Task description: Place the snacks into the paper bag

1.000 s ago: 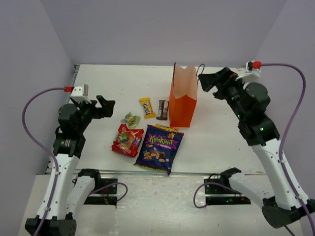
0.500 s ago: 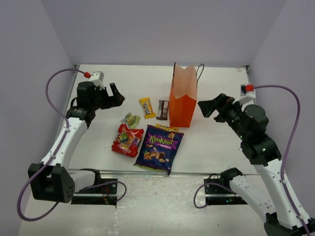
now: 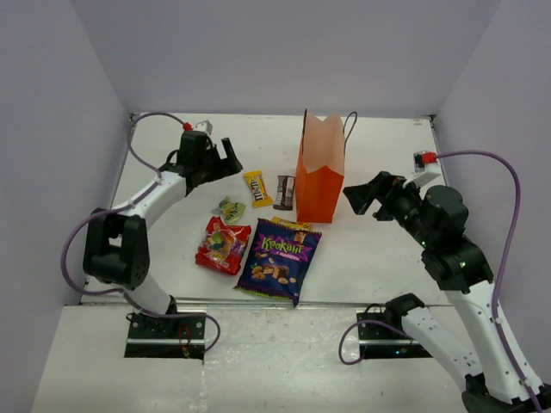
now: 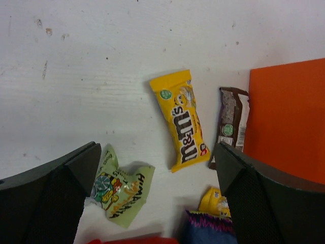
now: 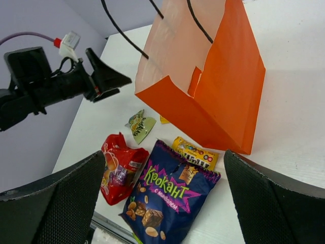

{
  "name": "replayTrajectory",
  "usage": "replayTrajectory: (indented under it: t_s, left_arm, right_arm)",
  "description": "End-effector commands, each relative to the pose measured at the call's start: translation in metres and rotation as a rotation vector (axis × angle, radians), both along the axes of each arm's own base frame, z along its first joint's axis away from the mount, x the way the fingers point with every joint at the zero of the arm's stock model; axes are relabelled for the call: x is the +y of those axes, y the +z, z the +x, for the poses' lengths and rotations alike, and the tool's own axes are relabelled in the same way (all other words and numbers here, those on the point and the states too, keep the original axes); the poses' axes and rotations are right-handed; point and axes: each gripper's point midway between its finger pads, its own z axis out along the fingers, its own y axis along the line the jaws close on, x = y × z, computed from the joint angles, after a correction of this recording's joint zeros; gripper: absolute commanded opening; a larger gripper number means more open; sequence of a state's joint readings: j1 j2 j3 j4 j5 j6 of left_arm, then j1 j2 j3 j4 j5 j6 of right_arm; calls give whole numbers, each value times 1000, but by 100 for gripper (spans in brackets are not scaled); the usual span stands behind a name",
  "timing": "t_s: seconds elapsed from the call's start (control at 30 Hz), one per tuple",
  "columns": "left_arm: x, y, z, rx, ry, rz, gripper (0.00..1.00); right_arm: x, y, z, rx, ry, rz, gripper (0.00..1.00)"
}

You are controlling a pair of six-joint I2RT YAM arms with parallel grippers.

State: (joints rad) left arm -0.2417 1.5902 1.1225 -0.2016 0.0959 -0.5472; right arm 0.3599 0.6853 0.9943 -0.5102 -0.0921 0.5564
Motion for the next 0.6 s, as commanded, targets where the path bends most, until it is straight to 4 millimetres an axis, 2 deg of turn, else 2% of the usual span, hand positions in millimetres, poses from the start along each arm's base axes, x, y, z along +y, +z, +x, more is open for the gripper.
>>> replayTrajectory:
  t_s: [0.0, 0.03, 0.07, 0.1, 0.17, 0.2, 0.27, 0.3, 0.37, 0.4, 0.57]
  left_arm:
    - [-11, 9, 39, -61, 53, -52, 100]
    - [-13, 5, 43, -56, 53, -53, 100]
    - [-16, 10, 50, -69, 54, -57, 100]
    - [-18, 0, 55, -52, 56, -48, 100]
    - [-21, 1, 65, -62, 61, -44, 100]
    - [-22, -10, 68, -43, 62, -36, 100]
    - [-28, -12, 75, -41, 48, -41, 99]
    - [-32, -22, 76, -24, 42, -36, 98]
    - [-38, -25, 81, -23, 33, -32, 97]
    - [-42, -33, 81, -11, 25, -26, 97]
    - [-50, -43, 83, 2, 12, -17, 97]
  right_arm:
    - [1, 2, -6, -20, 28, -21, 99]
    - [1, 2, -7, -18, 29, -24, 99]
    - [1, 2, -7, -16, 32, -24, 99]
    - [2, 1, -7, -11, 40, -26, 99]
    - [3, 1, -8, -8, 44, -23, 99]
    - [4, 1, -8, -8, 48, -23, 99]
    - [3, 2, -8, -9, 47, -22, 99]
    - [3, 2, -8, -8, 47, -23, 99]
    - [2, 3, -8, -7, 41, -25, 99]
    - [2, 2, -8, -6, 38, -27, 99]
    - [0, -3, -7, 1, 27, -34, 99]
